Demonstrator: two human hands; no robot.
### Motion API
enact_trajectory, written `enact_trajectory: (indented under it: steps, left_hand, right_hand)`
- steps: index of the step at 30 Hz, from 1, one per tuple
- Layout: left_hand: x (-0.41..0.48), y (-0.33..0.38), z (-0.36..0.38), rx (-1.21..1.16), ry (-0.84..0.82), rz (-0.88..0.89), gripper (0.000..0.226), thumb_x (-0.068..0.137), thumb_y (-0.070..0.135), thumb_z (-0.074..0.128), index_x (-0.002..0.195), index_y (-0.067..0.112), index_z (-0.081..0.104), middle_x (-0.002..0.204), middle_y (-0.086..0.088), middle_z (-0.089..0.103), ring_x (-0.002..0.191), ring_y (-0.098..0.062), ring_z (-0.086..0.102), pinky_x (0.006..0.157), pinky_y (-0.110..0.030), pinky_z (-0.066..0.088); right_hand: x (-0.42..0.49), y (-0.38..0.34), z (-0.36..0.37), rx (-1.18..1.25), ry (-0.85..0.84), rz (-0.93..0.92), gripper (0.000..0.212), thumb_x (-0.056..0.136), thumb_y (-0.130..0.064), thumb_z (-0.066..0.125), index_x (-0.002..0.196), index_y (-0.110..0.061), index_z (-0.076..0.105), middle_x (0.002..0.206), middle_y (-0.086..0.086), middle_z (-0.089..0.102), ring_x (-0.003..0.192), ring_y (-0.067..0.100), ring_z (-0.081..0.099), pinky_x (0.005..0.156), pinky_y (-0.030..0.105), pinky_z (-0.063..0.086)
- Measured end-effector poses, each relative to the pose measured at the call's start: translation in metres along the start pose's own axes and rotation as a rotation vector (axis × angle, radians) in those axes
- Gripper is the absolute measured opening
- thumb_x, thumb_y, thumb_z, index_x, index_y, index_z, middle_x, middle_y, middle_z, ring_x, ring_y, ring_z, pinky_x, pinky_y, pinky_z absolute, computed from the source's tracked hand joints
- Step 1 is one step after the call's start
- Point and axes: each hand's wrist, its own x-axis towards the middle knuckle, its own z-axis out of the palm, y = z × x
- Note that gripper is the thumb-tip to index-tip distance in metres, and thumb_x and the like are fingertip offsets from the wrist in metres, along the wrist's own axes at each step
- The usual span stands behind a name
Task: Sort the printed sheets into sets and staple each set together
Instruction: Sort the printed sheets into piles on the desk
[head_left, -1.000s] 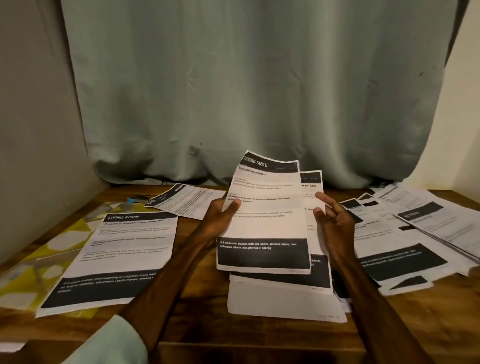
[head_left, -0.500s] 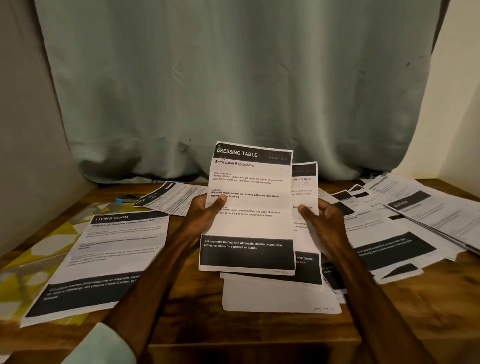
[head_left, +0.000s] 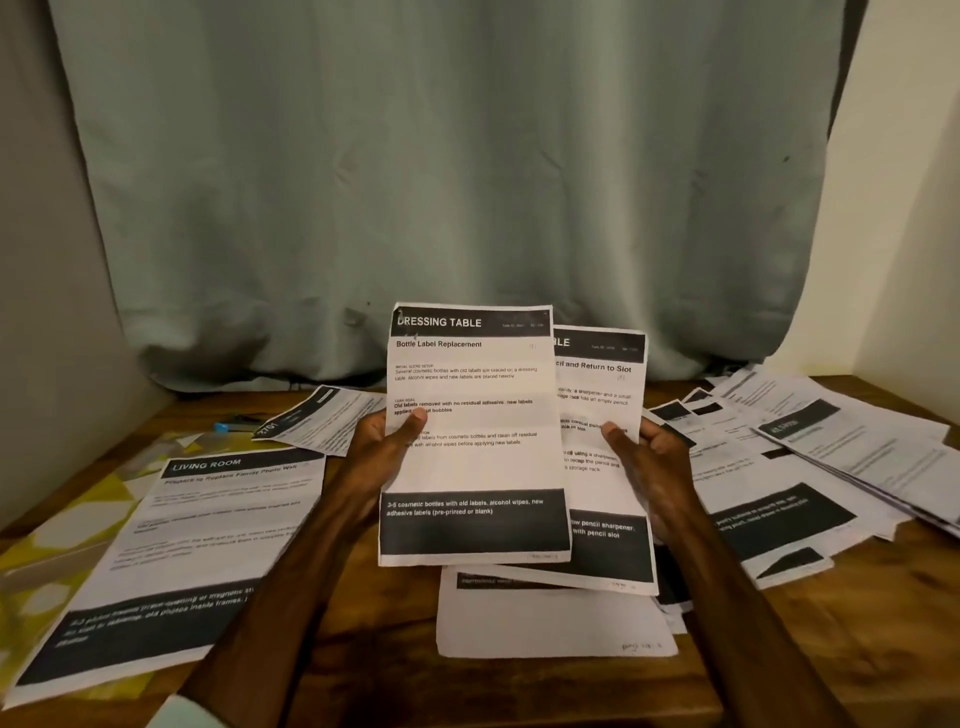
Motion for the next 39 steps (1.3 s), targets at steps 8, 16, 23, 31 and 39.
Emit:
enact_trajectory:
  steps: [8,16,23,31,39]
  left_hand:
    - [-0.009,0.009,0.005,-0.01,-0.005,0.018,0.018,0.098,0.023,0.067,0.114,0.014,0.067,0.108,-0.009,0.078,0.095,-0.031,0.076,0.09,-0.052,0.06]
    - [-0.011,0.009,0.012,0.011,-0.023,0.02,0.014,0.098,0.023,0.066,0.11,0.015,0.067,0.109,-0.012,0.077,0.091,-0.028,0.077,0.075,-0.038,0.064]
    - [-0.017,0.015,0.012,-0.083,-0.092,-0.074,0.028,0.095,0.026,0.07,0.121,0.014,0.065,0.11,-0.012,0.078,0.099,-0.035,0.075,0.084,-0.051,0.062]
    - [0.004,0.02,-0.045,-0.232,0.219,0.004,0.055,0.082,0.035,0.08,0.13,0.013,0.063,0.116,-0.011,0.076,0.101,-0.032,0.075,0.083,-0.047,0.06]
    - [0.011,0.012,-0.058,-0.244,0.267,-0.025,0.038,0.096,0.028,0.069,0.129,0.008,0.064,0.101,-0.008,0.079,0.081,-0.023,0.078,0.063,-0.037,0.063]
  right_hand:
    - [-0.004,-0.008,-0.014,-0.043,0.03,-0.01,0.022,0.094,-0.02,0.073,0.116,-0.021,0.069,0.1,0.005,0.078,0.072,0.024,0.077,0.053,0.031,0.061]
    - [-0.018,-0.024,-0.018,-0.036,-0.006,0.015,0.021,0.094,-0.021,0.072,0.115,-0.021,0.069,0.097,0.006,0.079,0.076,0.027,0.078,0.055,0.033,0.061]
    - [-0.035,-0.043,0.044,-0.281,-0.206,-0.069,0.019,0.097,-0.035,0.067,0.104,-0.018,0.072,0.096,0.001,0.079,0.085,0.022,0.077,0.078,0.039,0.064]
    - [0.013,-0.051,0.005,-0.088,-0.146,-0.011,0.045,0.109,-0.039,0.041,0.121,-0.005,0.067,0.118,0.016,0.073,0.101,0.03,0.073,0.081,0.04,0.06]
    - [0.031,-0.01,-0.011,-0.489,-0.105,-0.146,0.008,0.096,-0.01,0.068,0.098,-0.013,0.076,0.104,0.006,0.077,0.095,0.021,0.073,0.075,0.032,0.062]
